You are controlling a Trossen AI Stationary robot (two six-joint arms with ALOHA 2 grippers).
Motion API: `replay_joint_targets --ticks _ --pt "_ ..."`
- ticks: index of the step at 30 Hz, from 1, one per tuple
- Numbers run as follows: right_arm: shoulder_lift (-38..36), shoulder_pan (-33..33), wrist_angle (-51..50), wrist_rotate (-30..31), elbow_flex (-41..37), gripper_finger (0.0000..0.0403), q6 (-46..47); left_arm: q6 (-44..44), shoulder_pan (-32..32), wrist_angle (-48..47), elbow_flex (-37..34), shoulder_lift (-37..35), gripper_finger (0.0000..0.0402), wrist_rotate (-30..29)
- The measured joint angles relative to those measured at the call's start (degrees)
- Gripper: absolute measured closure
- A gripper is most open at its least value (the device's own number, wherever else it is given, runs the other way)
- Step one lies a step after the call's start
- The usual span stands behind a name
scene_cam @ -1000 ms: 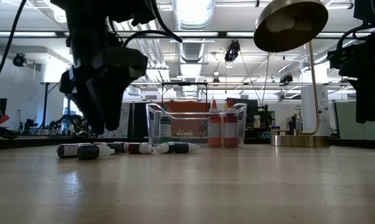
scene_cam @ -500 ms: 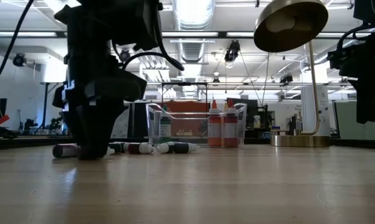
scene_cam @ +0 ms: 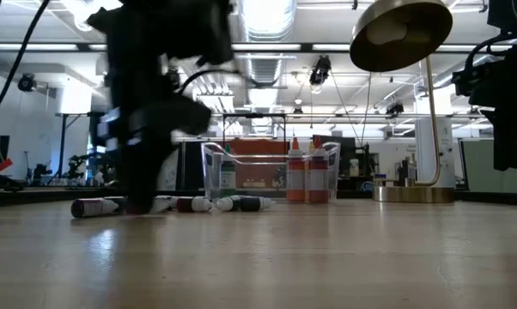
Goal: Pick & Place food coloring
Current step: Put the small black food coloring bottle into the transparent bin
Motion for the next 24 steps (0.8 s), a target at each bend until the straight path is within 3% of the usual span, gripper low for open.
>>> replay_joint_targets --ticks 5,8,10,13,17,19,24 --pt "0.0 0.0 0.0 -0.4 0.0 0.0189 0.3 6.7 5.7 -3.0 8.3 -5.2 0.0370 -9.6" --pt "0.0 0.0 0.0 -0.6 0.0 0.0189 1.8 14.1 11.6 -4.3 13.6 -6.7 0.0369 -17.4" --pt "0.0 0.0 0.1 -0.6 0.0 0.0189 2.6 19.9 16.2 -3.3 17.6 -6.8 0.0362 -19.6" --pt "0.0 0.0 0.1 -0.6 0.0 0.0189 3.0 25.4 22.5 -0.8 21.5 -6.4 0.0335 -15.8" --pt "0.0 0.0 0.1 -1.4 0.0 0.0189 3.0 28.9 25.8 0.9 24.5 -6.1 0.0270 -8.5" --pt "0.0 0.0 0.1 -1.6 0.0 0.0189 3.1 29.2 25.9 0.4 26.0 -6.4 0.0235 -9.1" --pt "0.0 0.0 0.1 -1.6 0.0 0.0189 3.0 29.6 24.2 -12.2 30.4 -7.3 0.0173 -12.8"
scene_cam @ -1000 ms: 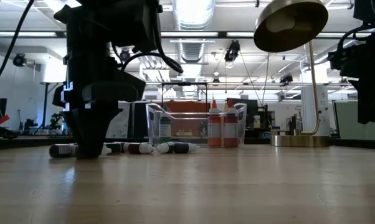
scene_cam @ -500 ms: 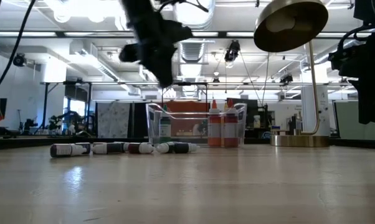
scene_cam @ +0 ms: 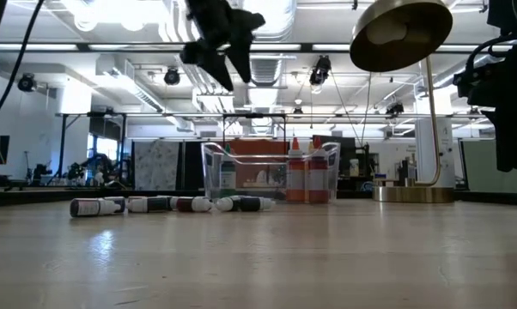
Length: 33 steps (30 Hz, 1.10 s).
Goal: Pick & Place food coloring
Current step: Put the small black food coloring bottle into the transparent bin, then put the small blue food coloring bottle into the transparent bin
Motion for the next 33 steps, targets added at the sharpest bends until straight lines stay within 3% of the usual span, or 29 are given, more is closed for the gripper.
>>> replay_joint_targets --ticks 4,6,11,19,28,33 --pt "0.0 0.0 0.0 0.0 0.0 0.0189 -0.1 11.7 -5.9 -5.3 -1.3 -1.8 0.0158 2.0" --pt "0.0 0.0 -0.1 0.0 -0.3 0.0189 -0.1 12.7 -8.8 -9.4 -3.9 -2.1 0.0157 4.2" --pt "0.0 0.0 0.0 0.0 -0.4 0.0189 -0.1 -6.2 -13.5 -16.7 -15.4 -1.4 0.0157 11.5" --pt "0.0 0.0 0.3 0.2 -0.5 0.0189 -0.4 -18.9 -18.3 -6.5 -32.1 -1.4 0.0156 16.8" --pt "0.0 0.0 0.4 0.2 -0.5 0.0189 -0.2 -22.1 -17.7 4.7 -38.1 -1.4 0.0158 17.0" --pt "0.0 0.0 0.4 0.2 -0.5 0.0189 0.5 -22.9 -17.2 7.8 -40.1 -1.4 0.0181 16.3"
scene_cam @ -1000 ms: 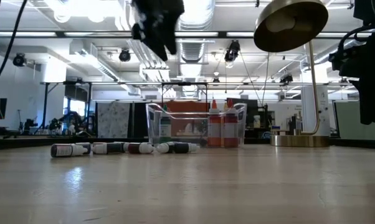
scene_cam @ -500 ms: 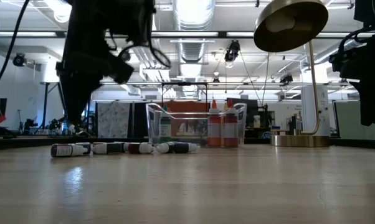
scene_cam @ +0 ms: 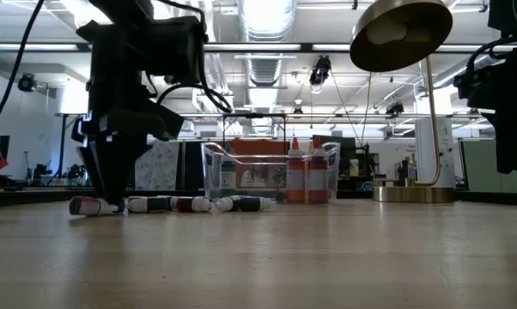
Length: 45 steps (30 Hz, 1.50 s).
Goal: Pick & Place food coloring
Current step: Put the small blue food coloring bottle into the transparent bin
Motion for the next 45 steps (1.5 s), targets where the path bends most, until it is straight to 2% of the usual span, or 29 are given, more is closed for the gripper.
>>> replay_joint_targets --ticks 6,18,24,27,29,31,34,35,37,39,45 --pt "0.0 0.0 0.0 0.0 0.0 0.0189 0.9 -1.3 1.0 2.7 -2.3 0.0 0.0231 0.0" --pt "0.0 0.0 -0.1 0.0 0.0 0.0189 0.9 0.2 2.3 4.4 -2.4 0.0 0.0330 0.3" --pt "0.0 0.0 -0.1 0.0 -0.1 0.0189 0.9 0.7 2.6 2.2 0.3 -0.4 0.0357 0.4" --pt "0.0 0.0 -0.1 0.0 -0.1 0.0189 0.9 2.4 3.3 -1.8 6.5 -1.7 0.0359 -0.1" --pt "0.0 0.0 0.0 0.1 -0.1 0.0189 0.9 4.9 4.1 -3.0 12.2 -2.6 0.0360 -3.3" --pt "0.0 0.0 -0.1 0.1 -0.1 0.0189 0.9 8.2 5.2 -2.6 18.5 -2.7 0.0360 -9.9" --pt "0.0 0.0 0.0 0.3 -0.1 0.0189 0.9 14.0 7.9 -0.6 26.8 -2.1 0.0353 -24.5" --pt "0.0 0.0 0.0 0.3 -0.1 0.0189 0.9 17.6 9.3 1.3 29.0 -1.7 0.0346 -26.7" --pt "0.0 0.0 0.0 0.2 -0.1 0.0189 0.9 23.6 12.0 3.9 31.9 -0.9 0.0322 -27.4" --pt "0.0 0.0 0.0 0.2 -0.1 0.0189 0.9 26.4 14.3 5.4 34.1 -0.2 0.0293 -25.1" --pt "0.0 0.0 0.0 0.0 -0.1 0.0189 1.8 25.2 15.0 -0.2 38.8 -0.6 0.0223 -23.6"
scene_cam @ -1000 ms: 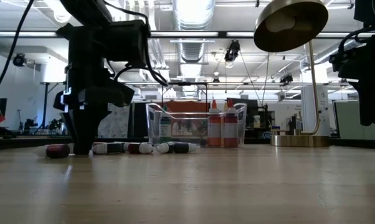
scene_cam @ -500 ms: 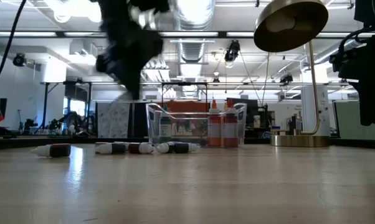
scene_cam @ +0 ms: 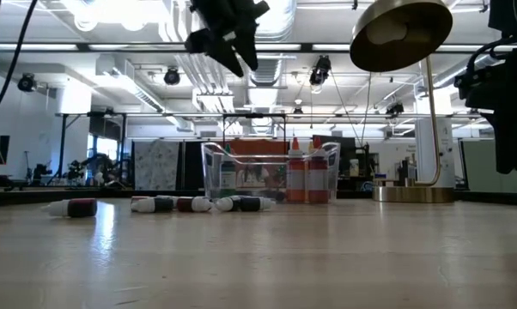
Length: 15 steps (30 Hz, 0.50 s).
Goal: Pick & Place food coloring
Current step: Put the small blue food coloring bottle into the transparent bin, then put the small black food coloring bottle into the transparent bin
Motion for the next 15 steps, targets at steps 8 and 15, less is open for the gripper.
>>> replay_joint_targets --ticks 8,15 --pt "0.1 0.0 0.0 0.5 0.0 0.0189 0.2 18.4 -8.6 -13.6 -2.0 -2.3 0.0210 10.9" --pt "0.3 0.0 0.1 1.5 -0.1 0.0189 0.1 4.0 -13.8 -21.5 -14.6 -1.5 0.0209 24.8"
